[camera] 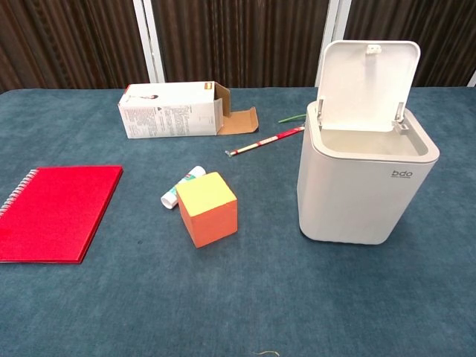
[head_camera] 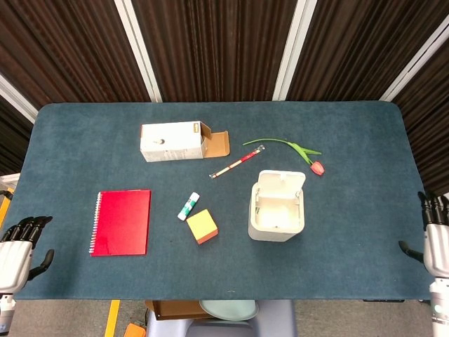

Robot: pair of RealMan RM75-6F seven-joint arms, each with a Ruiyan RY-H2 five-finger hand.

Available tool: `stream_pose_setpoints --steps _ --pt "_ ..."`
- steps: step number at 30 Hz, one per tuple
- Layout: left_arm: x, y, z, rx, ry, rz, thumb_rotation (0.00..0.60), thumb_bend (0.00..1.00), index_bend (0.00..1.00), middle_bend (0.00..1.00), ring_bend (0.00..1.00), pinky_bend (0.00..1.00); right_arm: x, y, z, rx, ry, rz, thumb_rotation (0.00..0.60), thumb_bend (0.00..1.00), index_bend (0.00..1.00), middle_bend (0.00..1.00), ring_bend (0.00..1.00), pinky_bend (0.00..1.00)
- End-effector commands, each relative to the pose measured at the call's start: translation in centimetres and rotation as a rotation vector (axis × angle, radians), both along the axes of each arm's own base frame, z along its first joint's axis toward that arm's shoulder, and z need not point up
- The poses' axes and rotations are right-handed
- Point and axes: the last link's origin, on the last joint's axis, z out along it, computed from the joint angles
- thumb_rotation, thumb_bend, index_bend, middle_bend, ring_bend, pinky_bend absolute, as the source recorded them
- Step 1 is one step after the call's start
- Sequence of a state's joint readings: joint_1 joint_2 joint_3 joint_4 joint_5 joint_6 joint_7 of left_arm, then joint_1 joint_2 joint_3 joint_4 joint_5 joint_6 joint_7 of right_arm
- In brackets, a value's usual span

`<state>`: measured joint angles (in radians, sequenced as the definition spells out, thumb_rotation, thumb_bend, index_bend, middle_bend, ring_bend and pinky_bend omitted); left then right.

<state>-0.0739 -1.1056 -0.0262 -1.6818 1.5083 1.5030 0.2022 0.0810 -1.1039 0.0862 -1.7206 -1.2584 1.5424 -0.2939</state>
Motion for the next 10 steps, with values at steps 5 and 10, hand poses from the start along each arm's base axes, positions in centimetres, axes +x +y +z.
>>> stream_pose_setpoints --steps 5,10 --pt "-0.07 0.07 -0.1 -0.006 0.004 0.007 0.6 0.39 0.18 0.19 0.15 0.23 -0.97 -0.91 -1.02 0.07 -0.001 0.003 0.6 0.11 0.07 0.08 0.0 0.21" --pt "-0.05 0.07 -0.05 0.003 0.005 0.009 0.6 0.39 0.18 0.19 0.15 0.23 -0.79 -0.6 -1.26 0.072 -0.016 0.072 0.6 0.11 0.07 0.08 0.0 0.2"
